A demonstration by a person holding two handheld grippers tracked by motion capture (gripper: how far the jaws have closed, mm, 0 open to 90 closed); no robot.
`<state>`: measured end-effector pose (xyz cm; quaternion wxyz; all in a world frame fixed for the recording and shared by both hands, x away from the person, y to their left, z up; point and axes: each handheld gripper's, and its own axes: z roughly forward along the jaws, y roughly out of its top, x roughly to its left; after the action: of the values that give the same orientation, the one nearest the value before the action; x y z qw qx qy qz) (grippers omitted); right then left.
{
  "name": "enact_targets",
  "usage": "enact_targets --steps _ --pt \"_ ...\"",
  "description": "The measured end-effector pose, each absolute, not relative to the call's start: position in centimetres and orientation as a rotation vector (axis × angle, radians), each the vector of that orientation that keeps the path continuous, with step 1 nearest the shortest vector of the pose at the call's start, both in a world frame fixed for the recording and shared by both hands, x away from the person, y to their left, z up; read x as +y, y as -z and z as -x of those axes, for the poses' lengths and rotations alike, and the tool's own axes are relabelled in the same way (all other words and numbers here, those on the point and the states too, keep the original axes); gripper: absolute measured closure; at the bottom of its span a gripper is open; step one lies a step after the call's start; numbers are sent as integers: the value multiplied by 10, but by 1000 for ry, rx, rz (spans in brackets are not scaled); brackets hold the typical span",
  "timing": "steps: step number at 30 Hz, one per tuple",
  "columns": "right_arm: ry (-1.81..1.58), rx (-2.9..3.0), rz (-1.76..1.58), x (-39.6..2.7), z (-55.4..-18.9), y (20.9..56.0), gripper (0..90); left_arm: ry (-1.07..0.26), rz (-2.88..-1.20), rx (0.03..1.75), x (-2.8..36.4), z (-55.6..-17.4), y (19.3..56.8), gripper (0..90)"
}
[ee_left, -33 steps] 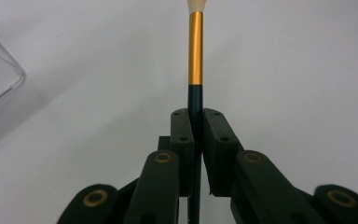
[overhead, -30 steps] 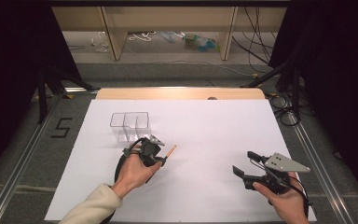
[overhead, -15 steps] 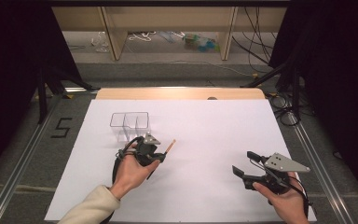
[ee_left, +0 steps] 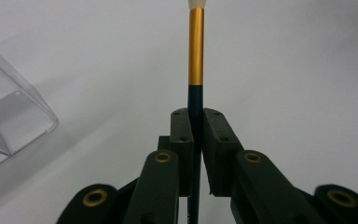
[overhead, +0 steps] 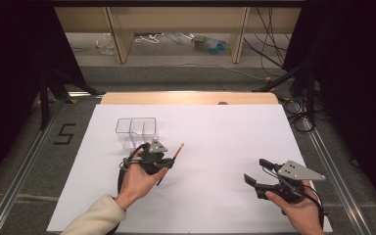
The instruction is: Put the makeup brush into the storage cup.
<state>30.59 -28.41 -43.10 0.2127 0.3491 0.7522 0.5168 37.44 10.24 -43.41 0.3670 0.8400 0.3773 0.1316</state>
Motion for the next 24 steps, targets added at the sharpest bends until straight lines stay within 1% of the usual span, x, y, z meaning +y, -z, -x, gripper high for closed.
enact_targets --steps 7,8,10,16,19,24 --pt "-1454 2100 -984 -283 -305 432 239 -374 -2147 925 105 -373 431 828" --pt "-1453 2102 -981 -283 -305 432 239 -365 -2123 936 104 -373 431 828" --pt "-1453 2102 -984 -283 -305 432 239 -381 -2143 899 106 -373 430 828" --pt "-1438 2103 -981 -284 -305 431 240 -414 -2096 897 106 -371 430 828" --pt "-1439 2105 -980 -284 -305 431 241 -409 -2065 908 105 -370 431 828" --pt "-1445 2104 -980 -284 -305 432 242 -426 -2054 884 104 -369 430 828"
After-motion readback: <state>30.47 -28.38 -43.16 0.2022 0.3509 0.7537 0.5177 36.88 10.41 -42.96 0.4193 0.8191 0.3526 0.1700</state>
